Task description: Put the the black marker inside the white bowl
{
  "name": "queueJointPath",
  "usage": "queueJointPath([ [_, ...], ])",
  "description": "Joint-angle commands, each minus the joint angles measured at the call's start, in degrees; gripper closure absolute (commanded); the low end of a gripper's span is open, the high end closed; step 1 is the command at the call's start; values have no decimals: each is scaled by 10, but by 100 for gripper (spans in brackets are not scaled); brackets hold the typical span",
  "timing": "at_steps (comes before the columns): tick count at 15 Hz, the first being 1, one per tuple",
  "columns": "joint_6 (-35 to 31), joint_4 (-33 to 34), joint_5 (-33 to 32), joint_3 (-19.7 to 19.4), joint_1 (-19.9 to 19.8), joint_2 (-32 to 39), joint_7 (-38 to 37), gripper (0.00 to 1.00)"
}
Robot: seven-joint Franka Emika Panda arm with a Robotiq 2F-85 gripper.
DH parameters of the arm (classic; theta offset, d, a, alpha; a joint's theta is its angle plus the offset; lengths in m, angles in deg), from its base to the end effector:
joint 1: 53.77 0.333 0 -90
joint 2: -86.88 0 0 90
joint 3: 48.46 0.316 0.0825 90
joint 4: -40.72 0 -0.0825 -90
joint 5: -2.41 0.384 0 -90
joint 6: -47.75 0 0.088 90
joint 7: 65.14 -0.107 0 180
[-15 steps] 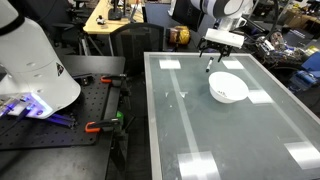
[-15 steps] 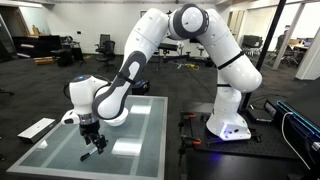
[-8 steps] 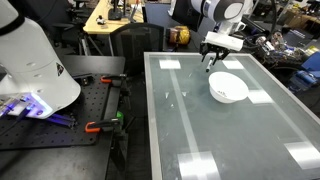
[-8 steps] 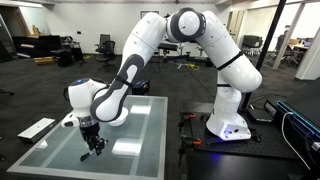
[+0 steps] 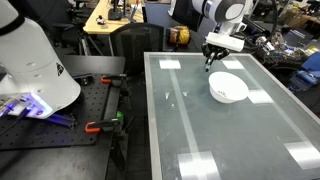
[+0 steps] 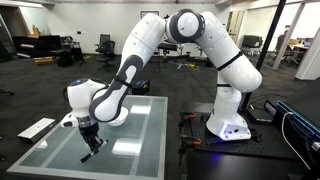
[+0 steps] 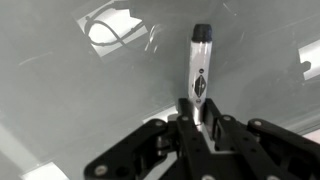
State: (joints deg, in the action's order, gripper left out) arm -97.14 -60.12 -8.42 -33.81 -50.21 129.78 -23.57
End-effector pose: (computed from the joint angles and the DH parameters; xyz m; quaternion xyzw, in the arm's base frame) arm 0.6332 0.1966 0.1561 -0.8451 -0.5332 -0.0312 0.0239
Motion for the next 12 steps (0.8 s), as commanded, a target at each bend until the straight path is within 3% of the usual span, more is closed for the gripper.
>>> queueJointPath([
  [1, 17, -12, -15, -21, 17, -36, -19, 95],
  [12, -11, -156, -60, -72, 31, -217, -155, 95],
])
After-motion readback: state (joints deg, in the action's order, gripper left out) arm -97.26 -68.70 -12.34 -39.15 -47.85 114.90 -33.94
